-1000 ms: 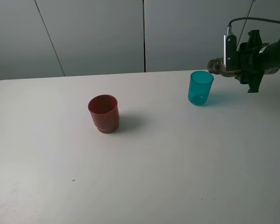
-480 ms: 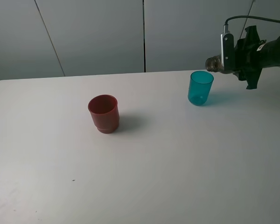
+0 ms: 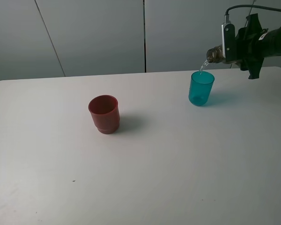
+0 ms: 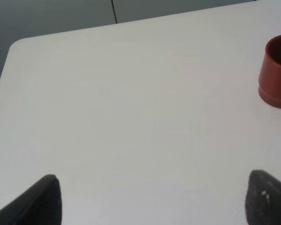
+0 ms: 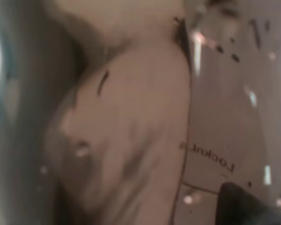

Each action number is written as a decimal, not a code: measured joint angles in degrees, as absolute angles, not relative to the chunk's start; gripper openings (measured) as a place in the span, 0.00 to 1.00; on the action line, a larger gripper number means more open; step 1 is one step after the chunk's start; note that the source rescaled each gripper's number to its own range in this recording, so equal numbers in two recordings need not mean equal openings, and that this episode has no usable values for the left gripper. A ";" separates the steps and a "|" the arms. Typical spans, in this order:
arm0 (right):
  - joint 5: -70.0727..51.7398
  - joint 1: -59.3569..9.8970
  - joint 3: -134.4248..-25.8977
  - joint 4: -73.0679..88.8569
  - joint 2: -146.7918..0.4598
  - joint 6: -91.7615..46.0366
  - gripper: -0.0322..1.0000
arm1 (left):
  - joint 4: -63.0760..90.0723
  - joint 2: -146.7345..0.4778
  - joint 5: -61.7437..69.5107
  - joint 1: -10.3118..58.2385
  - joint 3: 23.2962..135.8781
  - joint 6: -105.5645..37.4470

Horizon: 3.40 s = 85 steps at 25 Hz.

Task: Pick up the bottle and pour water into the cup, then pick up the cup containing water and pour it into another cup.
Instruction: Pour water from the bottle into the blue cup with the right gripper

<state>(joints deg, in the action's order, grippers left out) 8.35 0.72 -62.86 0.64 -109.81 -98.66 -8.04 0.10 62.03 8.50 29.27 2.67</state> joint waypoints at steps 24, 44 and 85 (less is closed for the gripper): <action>7.08 0.72 -63.08 -2.65 -109.81 -101.50 0.06 | -8.04 0.10 62.03 8.50 29.27 2.80; 7.78 1.73 -63.08 -3.43 -109.81 -104.89 0.06 | -8.04 0.10 62.03 8.50 29.27 2.80; 14.34 1.40 -65.32 -6.52 -109.81 -115.85 0.06 | -8.04 0.10 62.03 8.50 29.27 2.69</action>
